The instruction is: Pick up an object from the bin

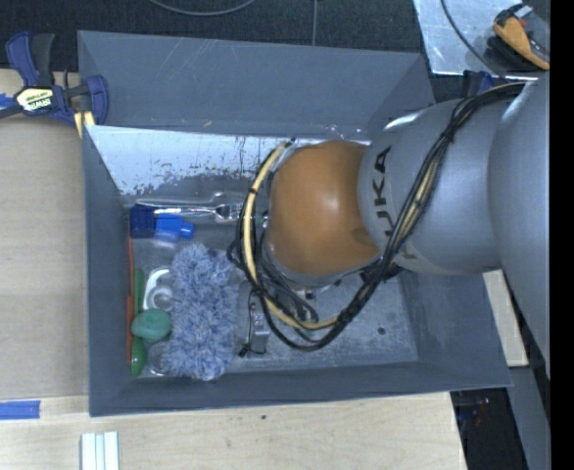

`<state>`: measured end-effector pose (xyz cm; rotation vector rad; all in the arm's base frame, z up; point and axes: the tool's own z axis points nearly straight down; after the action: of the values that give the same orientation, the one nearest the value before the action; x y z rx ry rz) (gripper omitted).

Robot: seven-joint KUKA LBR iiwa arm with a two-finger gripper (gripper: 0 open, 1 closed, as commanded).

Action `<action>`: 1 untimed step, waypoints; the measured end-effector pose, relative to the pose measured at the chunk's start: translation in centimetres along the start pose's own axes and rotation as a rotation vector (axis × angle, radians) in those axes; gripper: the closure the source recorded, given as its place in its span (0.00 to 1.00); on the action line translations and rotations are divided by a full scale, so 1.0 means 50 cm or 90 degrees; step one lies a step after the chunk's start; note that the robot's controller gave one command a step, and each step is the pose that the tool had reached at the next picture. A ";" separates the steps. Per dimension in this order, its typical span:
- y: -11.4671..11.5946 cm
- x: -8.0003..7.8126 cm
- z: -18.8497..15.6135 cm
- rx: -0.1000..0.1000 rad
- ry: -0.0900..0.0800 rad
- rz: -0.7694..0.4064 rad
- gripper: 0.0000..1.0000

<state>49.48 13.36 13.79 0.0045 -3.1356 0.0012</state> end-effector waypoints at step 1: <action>-0.001 -0.004 -0.008 -0.001 -0.005 0.003 0.00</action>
Offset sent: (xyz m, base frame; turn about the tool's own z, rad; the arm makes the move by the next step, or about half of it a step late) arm -0.0096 0.0309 -0.0679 -0.1993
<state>49.70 13.31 14.19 -0.0019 -3.1434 -0.0011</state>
